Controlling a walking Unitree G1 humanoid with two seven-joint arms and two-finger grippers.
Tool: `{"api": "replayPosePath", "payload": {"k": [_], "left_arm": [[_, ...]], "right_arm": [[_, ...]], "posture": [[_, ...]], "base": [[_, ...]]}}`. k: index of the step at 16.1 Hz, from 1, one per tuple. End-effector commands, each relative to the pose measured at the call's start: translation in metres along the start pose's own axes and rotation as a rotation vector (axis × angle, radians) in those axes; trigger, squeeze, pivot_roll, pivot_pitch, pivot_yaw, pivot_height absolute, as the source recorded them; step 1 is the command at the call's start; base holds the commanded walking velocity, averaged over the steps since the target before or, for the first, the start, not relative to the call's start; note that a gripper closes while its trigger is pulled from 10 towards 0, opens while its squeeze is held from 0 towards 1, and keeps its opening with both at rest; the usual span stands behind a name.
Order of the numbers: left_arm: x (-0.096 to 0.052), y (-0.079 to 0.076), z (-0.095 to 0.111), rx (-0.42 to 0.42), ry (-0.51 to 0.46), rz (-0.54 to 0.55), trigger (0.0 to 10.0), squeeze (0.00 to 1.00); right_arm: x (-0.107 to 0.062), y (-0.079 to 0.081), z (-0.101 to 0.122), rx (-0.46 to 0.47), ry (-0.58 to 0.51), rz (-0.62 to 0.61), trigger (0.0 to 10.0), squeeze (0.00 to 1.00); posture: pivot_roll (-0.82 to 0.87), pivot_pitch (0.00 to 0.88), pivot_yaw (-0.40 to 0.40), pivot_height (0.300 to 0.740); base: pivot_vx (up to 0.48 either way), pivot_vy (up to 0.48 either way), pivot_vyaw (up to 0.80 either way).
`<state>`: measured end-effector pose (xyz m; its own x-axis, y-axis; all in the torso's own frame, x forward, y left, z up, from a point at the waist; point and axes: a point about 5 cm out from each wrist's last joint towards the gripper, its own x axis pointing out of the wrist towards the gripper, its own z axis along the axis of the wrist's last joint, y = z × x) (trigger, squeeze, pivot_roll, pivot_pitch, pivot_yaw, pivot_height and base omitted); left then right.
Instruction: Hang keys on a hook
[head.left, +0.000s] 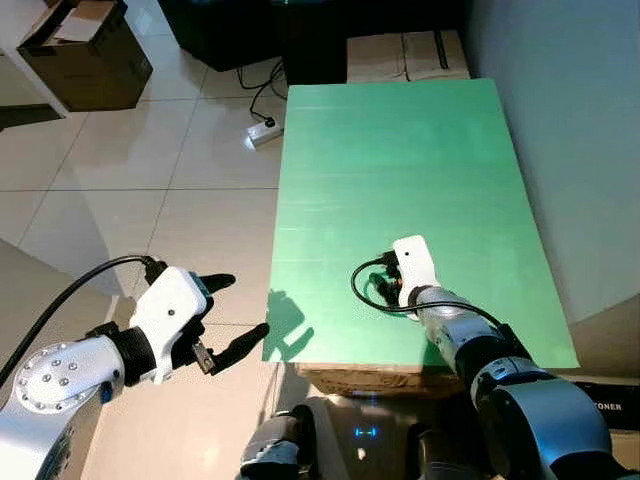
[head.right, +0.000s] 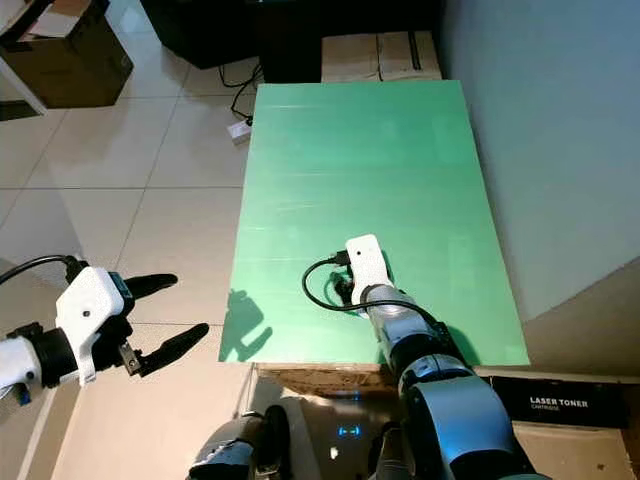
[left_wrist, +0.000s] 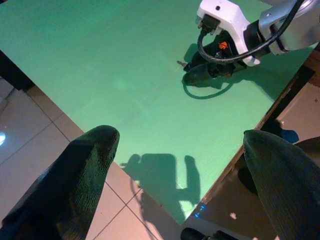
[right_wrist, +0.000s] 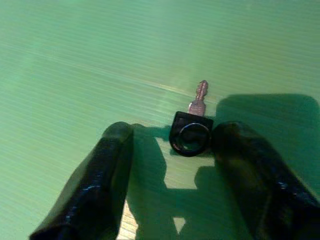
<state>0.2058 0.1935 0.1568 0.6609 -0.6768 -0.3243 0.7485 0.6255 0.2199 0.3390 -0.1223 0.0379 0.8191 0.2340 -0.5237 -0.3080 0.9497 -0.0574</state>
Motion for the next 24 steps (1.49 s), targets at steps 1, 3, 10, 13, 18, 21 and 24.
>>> {"api": "replayPosePath", "payload": {"k": [1, 3, 10, 13, 18, 21, 24], "left_arm": [[-0.001, -0.003, -0.004, -0.01, 0.022, -0.018, 10.0, 0.0], [0.0, -0.004, -0.004, -0.01, 0.023, -0.02, 10.0, 0.0], [0.001, 0.0, -0.003, 0.003, 0.022, -0.026, 10.0, 0.0], [0.002, 0.0, -0.003, 0.006, 0.018, -0.027, 10.0, 0.0], [0.004, -0.001, -0.004, 0.007, 0.018, -0.031, 10.0, 0.0], [0.01, 0.0, -0.005, 0.006, 0.007, -0.036, 10.0, 0.0], [0.016, 0.003, -0.006, 0.011, 0.001, -0.038, 10.0, 0.0]], "right_arm": [[-0.001, 0.005, -0.017, 0.03, 0.064, 0.006, 0.0, 0.0], [-0.001, 0.005, -0.018, 0.027, 0.068, 0.002, 0.0, 0.0], [-0.002, 0.004, -0.018, 0.036, 0.061, -0.007, 0.0, 0.0], [-0.002, 0.003, -0.017, 0.034, 0.05, -0.013, 0.0, 0.0], [-0.003, -0.002, -0.011, 0.045, -0.019, -0.033, 0.0, 0.0], [-0.005, -0.007, -0.002, 0.071, -0.145, -0.056, 0.0, 0.0], [-0.008, -0.004, 0.0, 0.082, -0.222, -0.059, 0.0, 0.0]], "posture": [[0.29, 0.268, 0.153, 0.74], [0.29, 0.264, 0.153, 0.74], [0.29, 0.266, 0.16, 0.74], [0.29, 0.256, 0.163, 0.74], [0.27, 0.244, 0.17, 0.74], [0.24, 0.227, 0.182, 0.74], [0.21, 0.218, 0.201, 0.74]], "base": [[0.0, 0.0, 0.0], [0.0, 0.0, 0.0], [0.0, 0.0, 0.0], [0.0, 0.0, 0.0], [0.0, 0.0, 0.0], [0.0, 0.0, 0.0], [0.0, 0.0, 0.0]]}}
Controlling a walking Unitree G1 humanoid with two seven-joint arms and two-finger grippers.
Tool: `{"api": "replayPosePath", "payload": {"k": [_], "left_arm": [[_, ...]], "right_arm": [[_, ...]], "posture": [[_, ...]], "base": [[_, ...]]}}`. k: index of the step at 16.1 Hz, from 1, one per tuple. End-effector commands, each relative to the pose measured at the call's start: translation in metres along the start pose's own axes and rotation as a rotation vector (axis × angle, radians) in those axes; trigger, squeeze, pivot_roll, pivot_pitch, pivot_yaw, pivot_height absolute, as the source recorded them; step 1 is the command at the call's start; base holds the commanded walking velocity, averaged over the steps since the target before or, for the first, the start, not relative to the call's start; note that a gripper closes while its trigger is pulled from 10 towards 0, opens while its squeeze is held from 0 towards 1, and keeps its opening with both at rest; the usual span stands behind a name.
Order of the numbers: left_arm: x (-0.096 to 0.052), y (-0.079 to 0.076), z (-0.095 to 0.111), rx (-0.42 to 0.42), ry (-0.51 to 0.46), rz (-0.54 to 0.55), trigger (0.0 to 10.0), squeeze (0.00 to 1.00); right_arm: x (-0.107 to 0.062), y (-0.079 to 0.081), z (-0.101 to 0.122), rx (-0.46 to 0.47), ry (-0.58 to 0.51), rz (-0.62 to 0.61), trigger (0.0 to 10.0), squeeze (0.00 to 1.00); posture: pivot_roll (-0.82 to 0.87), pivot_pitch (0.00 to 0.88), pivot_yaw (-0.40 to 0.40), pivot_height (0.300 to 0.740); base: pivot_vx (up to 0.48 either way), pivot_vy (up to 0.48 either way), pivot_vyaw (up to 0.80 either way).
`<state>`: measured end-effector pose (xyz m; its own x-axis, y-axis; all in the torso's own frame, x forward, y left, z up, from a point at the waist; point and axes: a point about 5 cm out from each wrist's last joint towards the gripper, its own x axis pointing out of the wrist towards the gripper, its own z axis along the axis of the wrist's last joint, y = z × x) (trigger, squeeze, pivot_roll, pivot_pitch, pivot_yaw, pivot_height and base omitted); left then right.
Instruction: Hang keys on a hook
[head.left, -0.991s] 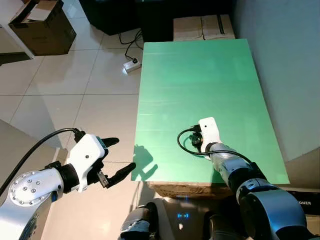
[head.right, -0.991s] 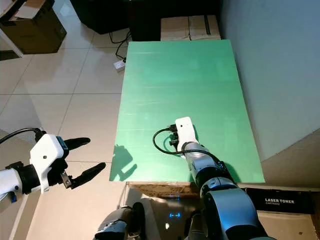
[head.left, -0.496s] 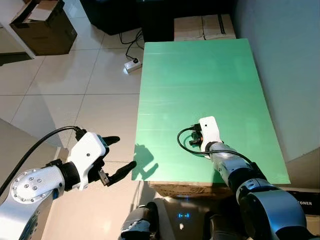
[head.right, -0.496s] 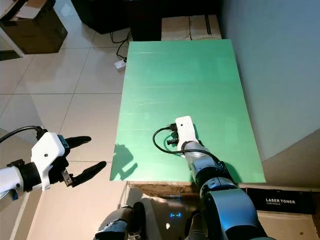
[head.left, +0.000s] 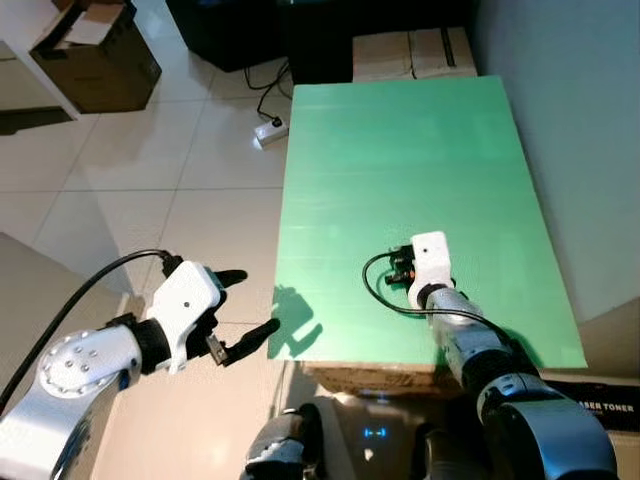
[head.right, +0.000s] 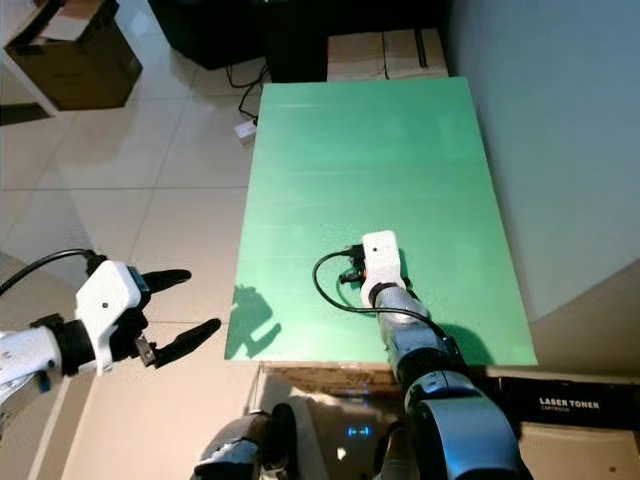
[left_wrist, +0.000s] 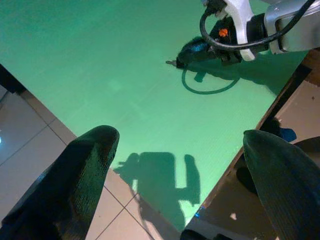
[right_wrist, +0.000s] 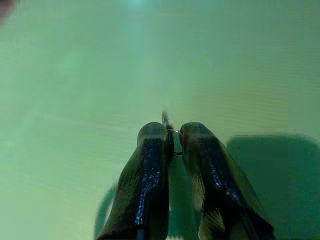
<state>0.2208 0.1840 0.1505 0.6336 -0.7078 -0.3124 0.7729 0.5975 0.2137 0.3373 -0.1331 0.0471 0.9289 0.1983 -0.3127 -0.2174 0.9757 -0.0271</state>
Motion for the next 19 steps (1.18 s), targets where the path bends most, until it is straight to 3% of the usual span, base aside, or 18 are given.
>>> {"api": "replayPosePath", "payload": {"k": [1, 3, 6, 8, 12, 17, 19], "left_arm": [[-0.001, 0.001, -0.004, 0.007, 0.02, -0.002, 10.0, 0.0], [0.003, 0.004, -0.003, 0.013, 0.01, -0.005, 10.0, 0.0], [0.011, 0.01, -0.004, 0.002, -0.02, 0.034, 10.0, 0.0], [0.014, 0.011, -0.011, 0.002, -0.015, 0.079, 10.0, 0.0], [0.023, 0.008, -0.018, -0.03, -0.049, 0.153, 10.0, 0.0], [0.025, -0.001, -0.023, -0.053, -0.065, 0.203, 10.0, 0.0], [0.025, 0.0, -0.021, -0.063, -0.078, 0.214, 10.0, 0.0]], "right_arm": [[-0.003, 0.006, -0.005, 0.009, -0.012, 0.004, 0.0, 0.0], [-0.011, 0.002, -0.009, -0.029, -0.07, -0.045, 0.0, 0.0], [-0.036, -0.02, -0.002, -0.065, -0.216, -0.202, 0.0, 0.0], [-0.047, -0.018, 0.008, -0.155, -0.265, -0.178, 0.0, 0.0], [-0.066, -0.011, 0.012, -0.289, -0.253, -0.116, 0.0, 0.0], [-0.06, -0.009, 0.011, -0.348, -0.183, -0.044, 0.0, 0.0], [-0.058, -0.013, 0.014, -0.455, -0.181, -0.056, 0.0, 0.0]], "posture": [[0.21, 0.214, 0.203, 0.74], [0.18, 0.201, 0.21, 0.74], [0.15, 0.189, 0.208, 0.74], [0.09, 0.175, 0.177, 0.74], [0.05, 0.159, 0.095, 0.74], [0.05, 0.137, 0.044, 0.74], [0.05, 0.127, 0.046, 0.74]], "base": [[0.0, 0.0, 0.0], [0.0, 0.0, 0.0], [0.0, 0.0, 0.0], [0.0, 0.0, 0.0], [0.0, 0.0, 0.0], [0.0, 0.0, 0.0], [0.0, 0.0, 0.0]]}}
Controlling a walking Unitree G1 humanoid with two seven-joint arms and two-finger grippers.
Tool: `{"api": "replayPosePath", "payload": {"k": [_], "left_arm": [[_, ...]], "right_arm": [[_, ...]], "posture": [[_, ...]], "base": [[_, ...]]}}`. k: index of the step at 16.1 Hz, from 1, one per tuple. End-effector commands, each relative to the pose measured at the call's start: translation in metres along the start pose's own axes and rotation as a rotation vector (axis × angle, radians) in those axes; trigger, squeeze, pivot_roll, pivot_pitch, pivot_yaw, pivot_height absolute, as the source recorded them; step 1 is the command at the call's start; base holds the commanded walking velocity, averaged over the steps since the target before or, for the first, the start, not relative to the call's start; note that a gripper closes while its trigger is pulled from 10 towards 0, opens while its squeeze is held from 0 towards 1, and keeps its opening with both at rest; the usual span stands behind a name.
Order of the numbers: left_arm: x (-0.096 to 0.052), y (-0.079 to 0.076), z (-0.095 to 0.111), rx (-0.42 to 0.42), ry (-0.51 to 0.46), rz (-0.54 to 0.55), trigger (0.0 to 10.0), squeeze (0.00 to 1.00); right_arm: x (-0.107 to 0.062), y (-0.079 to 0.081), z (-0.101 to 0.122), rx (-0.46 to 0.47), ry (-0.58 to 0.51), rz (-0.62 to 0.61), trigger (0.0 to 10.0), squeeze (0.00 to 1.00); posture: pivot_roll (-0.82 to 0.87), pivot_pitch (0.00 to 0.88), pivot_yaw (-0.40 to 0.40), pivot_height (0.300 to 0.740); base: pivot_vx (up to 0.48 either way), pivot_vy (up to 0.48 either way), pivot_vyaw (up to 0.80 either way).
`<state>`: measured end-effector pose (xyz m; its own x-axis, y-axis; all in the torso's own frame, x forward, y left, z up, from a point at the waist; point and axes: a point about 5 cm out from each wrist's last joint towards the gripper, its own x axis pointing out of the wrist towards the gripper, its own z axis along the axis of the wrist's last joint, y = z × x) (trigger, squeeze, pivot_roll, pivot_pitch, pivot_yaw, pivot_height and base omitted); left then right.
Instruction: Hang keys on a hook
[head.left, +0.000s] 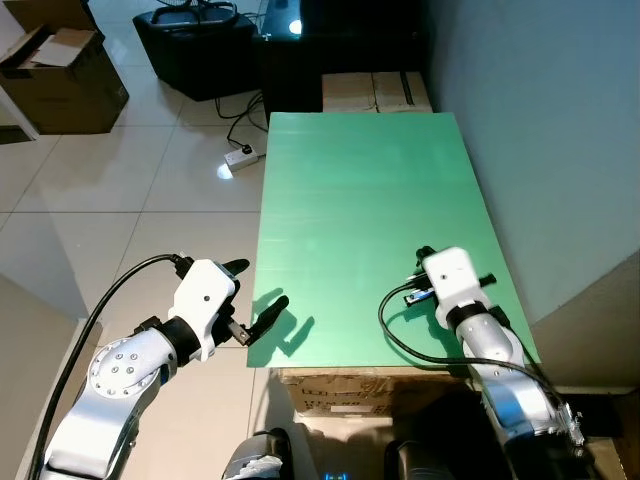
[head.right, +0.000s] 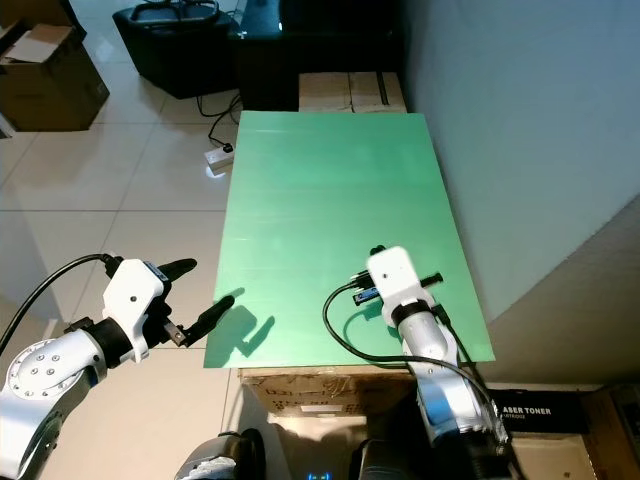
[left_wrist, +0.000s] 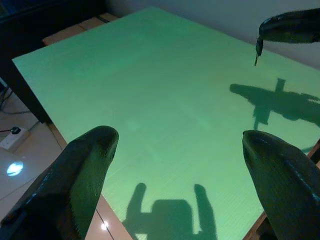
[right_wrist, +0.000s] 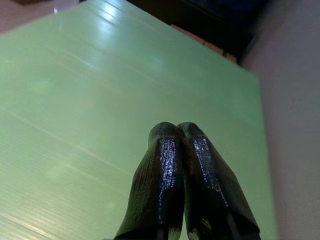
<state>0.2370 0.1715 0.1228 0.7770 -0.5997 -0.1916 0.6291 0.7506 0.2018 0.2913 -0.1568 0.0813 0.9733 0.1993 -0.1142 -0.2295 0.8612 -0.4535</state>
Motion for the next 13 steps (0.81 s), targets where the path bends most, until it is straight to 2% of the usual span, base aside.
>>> {"api": "replayPosePath", "payload": {"k": [1, 2, 4, 8, 11, 12, 13], "left_arm": [[-0.002, 0.002, 0.0, -0.001, 0.0, 0.017, 10.0, 0.0], [-0.001, 0.003, 0.002, -0.013, -0.013, 0.025, 10.0, 0.0], [0.006, 0.008, 0.006, -0.004, -0.032, 0.038, 10.0, 0.0], [0.01, 0.008, 0.006, -0.004, -0.039, 0.037, 10.0, 0.0], [0.013, 0.011, 0.005, -0.014, -0.05, 0.05, 10.0, 0.0], [0.014, 0.013, 0.005, -0.029, -0.06, 0.084, 10.0, 0.0], [0.016, 0.015, 0.002, -0.039, -0.064, 0.143, 10.0, 0.0]], "right_arm": [[0.001, 0.001, -0.001, -0.041, 0.012, 0.002, 0.0, 0.0], [0.002, -0.003, 0.0, -0.064, 0.006, -0.019, 0.0, 0.0], [0.01, -0.019, 0.013, -0.269, -0.052, -0.118, 0.0, 0.0], [0.016, -0.024, 0.02, -0.363, -0.08, -0.149, 0.0, 0.0], [0.018, -0.026, 0.027, -0.357, -0.105, -0.182, 0.0, 0.0], [0.019, -0.029, 0.031, -0.227, -0.118, -0.209, 0.0, 0.0], [0.019, -0.033, 0.039, -0.097, -0.153, -0.264, 9.5, 0.0]], "posture": [[0.05, 0.125, 0.047, 0.74], [0.05, 0.117, 0.048, 0.74], [0.05, 0.089, 0.054, 0.74], [0.04, 0.052, 0.066, 0.74], [0.02, 0.031, 0.08, 0.74], [0.01, 0.024, 0.082, 0.74], [0.0, 0.019, 0.085, 0.74]], "base": [[0.0, 0.0, 0.0], [0.0, 0.0, 0.0], [0.0, 0.0, 0.0], [0.0, 0.0, 0.0], [0.0, 0.0, 0.0], [0.0, 0.0, 0.0], [0.0, 0.0, 0.0]]}}
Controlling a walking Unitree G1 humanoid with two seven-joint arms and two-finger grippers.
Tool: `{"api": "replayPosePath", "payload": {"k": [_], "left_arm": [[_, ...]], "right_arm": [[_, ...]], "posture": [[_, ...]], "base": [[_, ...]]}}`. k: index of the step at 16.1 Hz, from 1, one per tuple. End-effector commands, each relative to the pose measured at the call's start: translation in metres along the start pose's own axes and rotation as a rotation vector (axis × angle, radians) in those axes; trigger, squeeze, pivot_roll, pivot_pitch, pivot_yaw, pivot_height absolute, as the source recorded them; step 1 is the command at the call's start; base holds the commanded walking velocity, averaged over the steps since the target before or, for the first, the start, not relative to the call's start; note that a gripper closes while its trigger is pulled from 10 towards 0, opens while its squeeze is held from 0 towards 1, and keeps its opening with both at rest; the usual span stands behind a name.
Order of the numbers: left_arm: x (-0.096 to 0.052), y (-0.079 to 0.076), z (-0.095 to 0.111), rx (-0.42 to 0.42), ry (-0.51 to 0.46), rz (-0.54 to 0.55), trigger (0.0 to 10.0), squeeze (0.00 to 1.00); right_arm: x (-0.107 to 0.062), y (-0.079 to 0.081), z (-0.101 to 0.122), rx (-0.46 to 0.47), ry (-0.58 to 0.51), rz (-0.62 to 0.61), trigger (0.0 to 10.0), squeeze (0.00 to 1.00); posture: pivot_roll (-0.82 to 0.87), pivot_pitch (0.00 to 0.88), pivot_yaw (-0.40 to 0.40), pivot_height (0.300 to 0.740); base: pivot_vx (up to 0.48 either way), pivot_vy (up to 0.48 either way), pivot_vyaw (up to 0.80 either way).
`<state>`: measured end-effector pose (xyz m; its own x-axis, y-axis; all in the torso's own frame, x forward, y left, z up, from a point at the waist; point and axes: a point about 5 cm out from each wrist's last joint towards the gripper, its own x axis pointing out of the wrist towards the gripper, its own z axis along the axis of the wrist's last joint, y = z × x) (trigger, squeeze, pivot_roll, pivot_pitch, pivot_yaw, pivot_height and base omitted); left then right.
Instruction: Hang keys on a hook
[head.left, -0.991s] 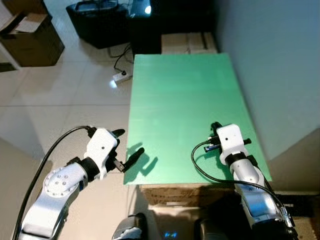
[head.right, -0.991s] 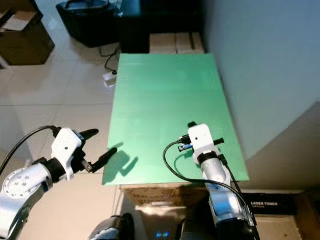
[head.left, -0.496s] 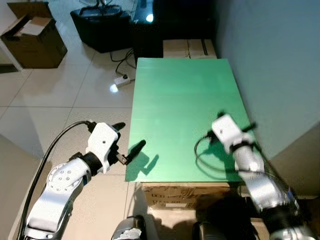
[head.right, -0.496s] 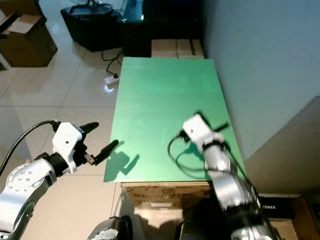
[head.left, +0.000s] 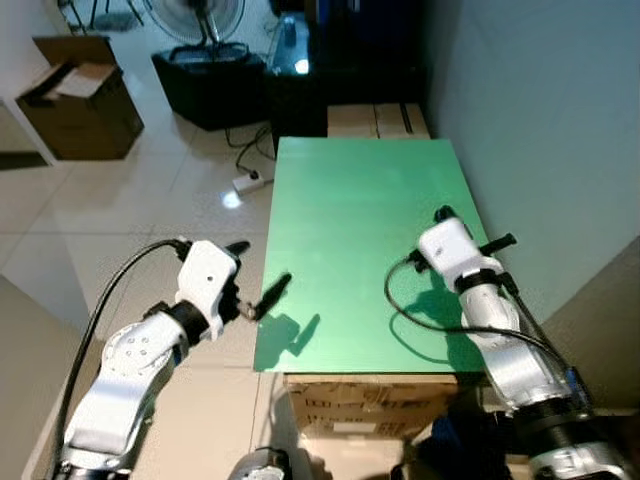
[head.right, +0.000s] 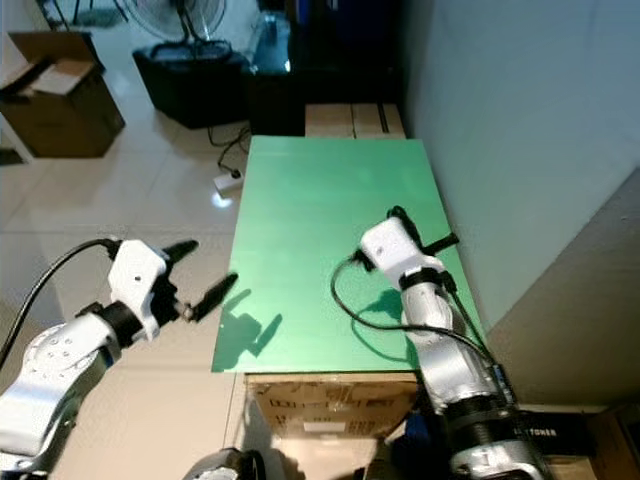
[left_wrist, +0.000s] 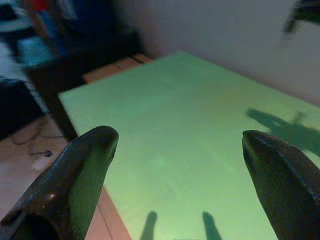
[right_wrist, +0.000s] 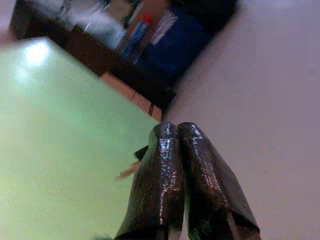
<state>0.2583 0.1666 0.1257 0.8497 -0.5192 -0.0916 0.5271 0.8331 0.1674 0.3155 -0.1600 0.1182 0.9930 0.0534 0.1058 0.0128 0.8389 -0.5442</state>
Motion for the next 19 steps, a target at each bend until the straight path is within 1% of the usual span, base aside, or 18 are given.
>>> {"api": "replayPosePath", "payload": {"k": [1, 2, 3, 4, 5, 6, 7, 8, 9, 11, 13, 14, 16, 17, 19], "left_arm": [[0.001, 0.007, -0.004, -0.005, 0.01, 0.09, 10.0, 0.0], [0.002, 0.007, -0.004, -0.01, 0.006, 0.103, 10.0, 0.0], [0.004, 0.007, -0.003, -0.021, -0.009, 0.127, 10.0, 0.0], [0.011, 0.012, 0.003, -0.086, -0.041, 0.24, 10.0, 0.0], [0.014, 0.015, 0.005, -0.111, -0.056, 0.287, 10.0, 0.0], [0.016, 0.013, 0.004, -0.131, -0.063, 0.297, 10.0, 0.0], [0.016, 0.01, 0.002, -0.125, -0.062, 0.29, 10.0, 0.0], [0.015, 0.006, 0.001, -0.099, -0.058, 0.27, 10.0, 0.0], [0.014, 0.001, 0.0, -0.075, -0.049, 0.263, 10.0, 0.0], [0.014, -0.002, 0.002, -0.06, -0.049, 0.271, 10.0, 0.0], [0.013, -0.002, 0.003, -0.066, -0.056, 0.285, 10.0, 0.0], [0.013, -0.004, 0.003, -0.041, -0.046, 0.286, 10.0, 0.0], [0.015, -0.005, 0.005, -0.056, -0.043, 0.3, 10.0, 0.0], [0.015, -0.005, 0.008, -0.043, -0.043, 0.306, 10.0, 0.0], [0.019, -0.004, 0.013, -0.043, -0.04, 0.306, 10.0, 0.0]], "right_arm": [[0.003, -0.014, 0.014, 0.135, -0.053, -0.089, 10.0, 0.0], [0.003, -0.014, 0.015, 0.167, -0.05, -0.095, 10.0, 0.0], [0.001, -0.014, 0.017, 0.251, -0.044, -0.076, 10.0, 0.0], [-0.008, -0.01, 0.021, 0.431, -0.058, 0.011, 10.0, 0.0], [-0.01, -0.012, 0.018, 0.463, -0.035, 0.011, 10.0, 0.0], [-0.013, -0.012, 0.019, 0.426, -0.049, 0.058, 10.0, 0.0], [-0.016, -0.01, 0.019, 0.42, -0.045, 0.093, 10.0, 0.0], [-0.018, -0.007, 0.02, 0.418, -0.048, 0.138, 10.0, 0.0], [-0.021, -0.003, 0.02, 0.391, -0.046, 0.19, 10.0, 0.0], [-0.025, 0.001, 0.019, 0.401, -0.034, 0.234, 10.0, 0.0], [-0.028, 0.003, 0.02, 0.41, -0.034, 0.259, 10.0, 0.0], [-0.028, 0.005, 0.021, 0.435, -0.036, 0.273, 10.0, 0.0], [-0.026, 0.009, 0.021, 0.46, -0.036, 0.287, 10.0, 0.0], [-0.027, 0.009, 0.018, 0.493, -0.02, 0.269, 10.0, 0.0], [-0.029, 0.01, 0.013, 0.503, 0.004, 0.26, 10.0, 0.0]], "posture": [[-0.03, 0.008, 0.088, 0.74], [-0.03, 0.006, 0.087, 0.74], [-0.04, 0.0, 0.089, 0.74], [-0.05, 0.0, 0.087, 0.74], [-0.05, 0.0, 0.082, 0.74], [-0.07, 0.0, 0.072, 0.74], [-0.07, 0.0, 0.068, 0.74], [-0.07, 0.0, 0.06, 0.74], [-0.07, 0.0, 0.052, 0.74], [-0.07, 0.0, 0.038, 0.74], [-0.07, 0.0, 0.02, 0.74], [-0.06, 0.0, 0.009, 0.74], [-0.06, 0.0, 0.002, 0.74], [-0.05, 0.0, 0.0, 0.74], [-0.05, 0.0, 0.002, 0.74]], "base": [[0.0, 0.0, 0.0], [0.0, 0.0, 0.0], [0.0, 0.0, 0.0], [0.0, 0.0, 0.0], [0.0, 0.0, 0.0], [0.0, 0.0, 0.0], [0.0, 0.0, 0.0], [0.0, 0.0, 0.8], [0.0, 0.0, 0.8], [0.0, 0.0, 0.8], [0.0, 0.0, 0.8], [0.0, 0.0, 0.8], [0.0, 0.0, 0.8], [0.0, 0.0, 0.8], [0.0, 0.0, 0.8]]}}
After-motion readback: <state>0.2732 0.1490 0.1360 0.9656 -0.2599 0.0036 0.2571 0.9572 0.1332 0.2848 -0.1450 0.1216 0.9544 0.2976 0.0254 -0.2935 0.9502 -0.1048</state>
